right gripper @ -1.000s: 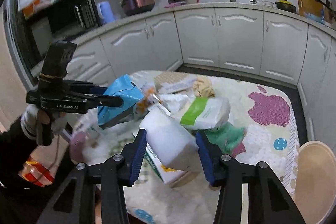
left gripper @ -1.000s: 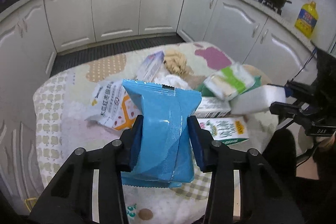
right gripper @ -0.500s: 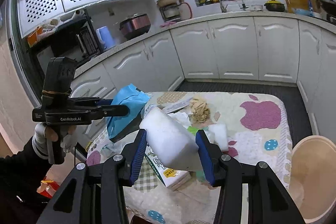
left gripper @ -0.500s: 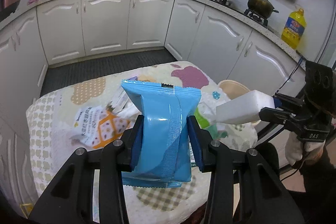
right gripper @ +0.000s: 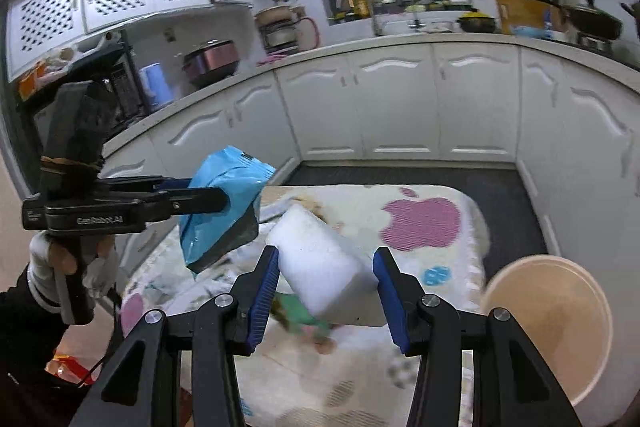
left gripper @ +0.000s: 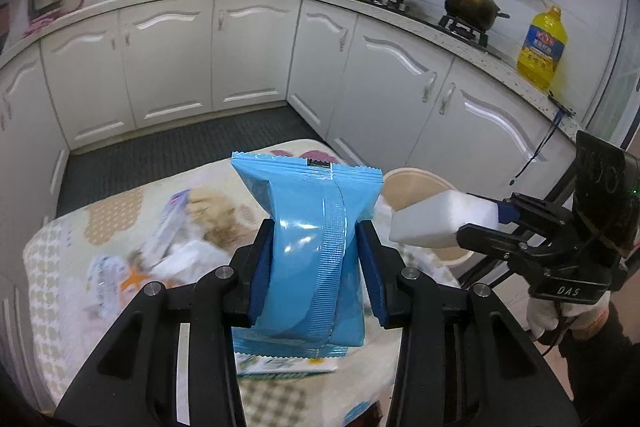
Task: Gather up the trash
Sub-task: 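Carry both items to the beige bin and open both grippers to drop them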
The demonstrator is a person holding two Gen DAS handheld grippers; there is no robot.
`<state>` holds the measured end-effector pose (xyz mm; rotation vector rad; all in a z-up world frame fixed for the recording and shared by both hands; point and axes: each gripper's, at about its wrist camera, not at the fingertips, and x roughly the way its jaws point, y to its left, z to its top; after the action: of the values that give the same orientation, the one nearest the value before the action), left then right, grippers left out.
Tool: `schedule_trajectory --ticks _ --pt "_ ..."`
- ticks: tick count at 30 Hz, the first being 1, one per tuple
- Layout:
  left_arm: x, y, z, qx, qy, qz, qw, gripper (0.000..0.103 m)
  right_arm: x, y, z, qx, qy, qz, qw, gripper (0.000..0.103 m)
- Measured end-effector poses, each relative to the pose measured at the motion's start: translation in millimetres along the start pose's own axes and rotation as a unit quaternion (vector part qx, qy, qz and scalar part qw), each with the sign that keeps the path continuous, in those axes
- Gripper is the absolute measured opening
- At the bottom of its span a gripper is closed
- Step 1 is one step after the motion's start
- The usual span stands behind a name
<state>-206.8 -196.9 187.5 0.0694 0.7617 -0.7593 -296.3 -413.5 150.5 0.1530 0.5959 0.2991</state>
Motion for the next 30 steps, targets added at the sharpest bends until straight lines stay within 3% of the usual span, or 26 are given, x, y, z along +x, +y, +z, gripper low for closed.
schedule_trajectory --ticks 16,30 --pt "96.2 -97.7 28.2 0.046 0.045 -0.034 0.9974 0.039 -32.8 -102.3 -28.8 0.071 0.016 -0.131 0.989 0.047" --pt "185.0 -154.2 32.8 0.028 0.081 -0.056 0.9947 0.039 -37.1 -179.7 -72.3 0.159 0.039 -0.201 0.966 0.047"
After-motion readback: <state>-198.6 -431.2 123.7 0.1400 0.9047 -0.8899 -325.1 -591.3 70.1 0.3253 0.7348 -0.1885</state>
